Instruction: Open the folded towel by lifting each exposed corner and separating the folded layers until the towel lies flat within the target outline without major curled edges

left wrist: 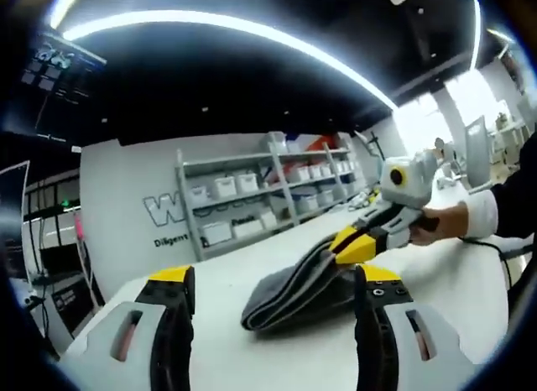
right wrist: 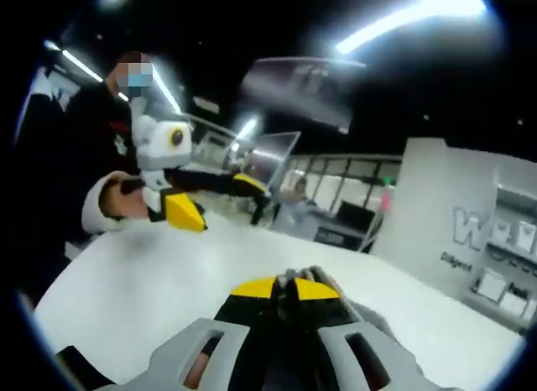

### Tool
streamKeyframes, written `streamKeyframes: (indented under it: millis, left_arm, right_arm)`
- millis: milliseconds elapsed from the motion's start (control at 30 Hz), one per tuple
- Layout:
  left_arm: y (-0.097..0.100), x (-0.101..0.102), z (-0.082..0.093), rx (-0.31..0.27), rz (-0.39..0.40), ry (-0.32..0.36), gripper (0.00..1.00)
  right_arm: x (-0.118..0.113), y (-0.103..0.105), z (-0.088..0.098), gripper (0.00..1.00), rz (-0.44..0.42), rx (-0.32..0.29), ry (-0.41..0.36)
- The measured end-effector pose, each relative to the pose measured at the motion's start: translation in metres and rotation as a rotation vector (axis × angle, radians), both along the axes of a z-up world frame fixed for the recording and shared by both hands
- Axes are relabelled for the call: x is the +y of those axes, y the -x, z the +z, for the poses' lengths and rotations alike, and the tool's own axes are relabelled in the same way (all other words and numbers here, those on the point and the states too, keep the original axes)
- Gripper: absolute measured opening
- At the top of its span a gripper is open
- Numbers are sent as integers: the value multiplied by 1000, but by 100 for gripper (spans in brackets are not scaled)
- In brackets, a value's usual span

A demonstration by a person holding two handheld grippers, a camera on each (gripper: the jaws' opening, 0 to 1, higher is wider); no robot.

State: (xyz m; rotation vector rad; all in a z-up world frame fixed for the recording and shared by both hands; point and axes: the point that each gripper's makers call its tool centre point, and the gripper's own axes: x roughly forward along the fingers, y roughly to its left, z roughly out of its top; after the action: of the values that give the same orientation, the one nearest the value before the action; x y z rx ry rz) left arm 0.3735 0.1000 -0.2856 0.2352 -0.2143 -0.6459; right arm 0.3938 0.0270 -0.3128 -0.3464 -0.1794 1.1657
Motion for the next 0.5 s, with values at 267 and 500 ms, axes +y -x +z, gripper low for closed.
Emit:
streamKeyframes:
  millis: [267, 500]
  left_arm:
    - [-10, -3, -15, -17, 5, -61, 74]
    - [-13, -3, -21, -10, -1, -81, 74]
  right_arm:
    - [3, 2, -3, 1, 6, 1, 9]
    - [4, 3, -3, 1, 8, 1, 11]
